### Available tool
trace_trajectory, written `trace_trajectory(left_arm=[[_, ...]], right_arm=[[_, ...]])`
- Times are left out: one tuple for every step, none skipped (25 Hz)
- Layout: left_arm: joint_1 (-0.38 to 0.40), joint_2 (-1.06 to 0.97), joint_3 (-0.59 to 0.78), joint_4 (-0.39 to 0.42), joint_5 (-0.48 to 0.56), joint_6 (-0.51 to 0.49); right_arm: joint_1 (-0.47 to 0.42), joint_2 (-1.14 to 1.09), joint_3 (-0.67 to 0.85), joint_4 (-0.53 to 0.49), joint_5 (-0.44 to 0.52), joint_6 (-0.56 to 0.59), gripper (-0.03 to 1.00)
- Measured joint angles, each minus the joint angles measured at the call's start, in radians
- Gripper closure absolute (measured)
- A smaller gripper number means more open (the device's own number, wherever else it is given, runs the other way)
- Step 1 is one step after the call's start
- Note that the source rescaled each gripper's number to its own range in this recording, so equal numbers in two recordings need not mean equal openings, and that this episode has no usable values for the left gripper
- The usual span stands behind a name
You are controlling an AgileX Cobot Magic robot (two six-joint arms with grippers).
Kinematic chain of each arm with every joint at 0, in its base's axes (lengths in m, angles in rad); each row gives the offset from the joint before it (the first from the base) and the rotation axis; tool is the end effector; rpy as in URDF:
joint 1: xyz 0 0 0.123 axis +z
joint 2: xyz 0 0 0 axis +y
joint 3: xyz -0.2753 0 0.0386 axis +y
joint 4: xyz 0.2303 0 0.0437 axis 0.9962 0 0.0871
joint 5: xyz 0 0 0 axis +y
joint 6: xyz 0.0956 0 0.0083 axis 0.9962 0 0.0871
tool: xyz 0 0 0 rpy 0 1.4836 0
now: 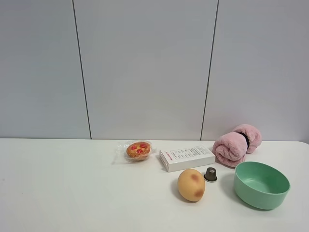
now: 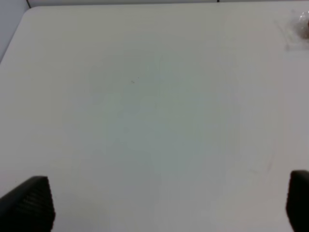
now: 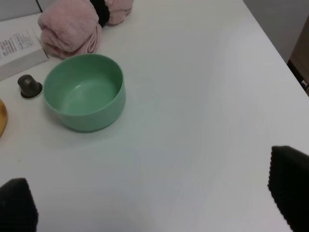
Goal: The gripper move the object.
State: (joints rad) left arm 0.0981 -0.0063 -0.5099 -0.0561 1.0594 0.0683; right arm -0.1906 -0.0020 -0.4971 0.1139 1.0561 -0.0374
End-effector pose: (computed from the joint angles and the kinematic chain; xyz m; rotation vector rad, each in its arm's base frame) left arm -0.0102 -0.0057 0.2693 -0.0271 2.0256 0.0383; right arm -0.0069 0.0110 0.2666 0.1509 2.0297 -0.0069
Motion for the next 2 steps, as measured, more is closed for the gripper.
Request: trace_trajectory(left_arm=[[0.0,0.0,0.0,0.0,0.0,0.0],[0.0,0.0,0.0,0.0,0.0,0.0]], right_arm=[[0.0,0.0,0.0,0.0,0.0,0.0,-0.03],[0.0,0.0,0.0,0.0,0.0,0.0,-0.03]])
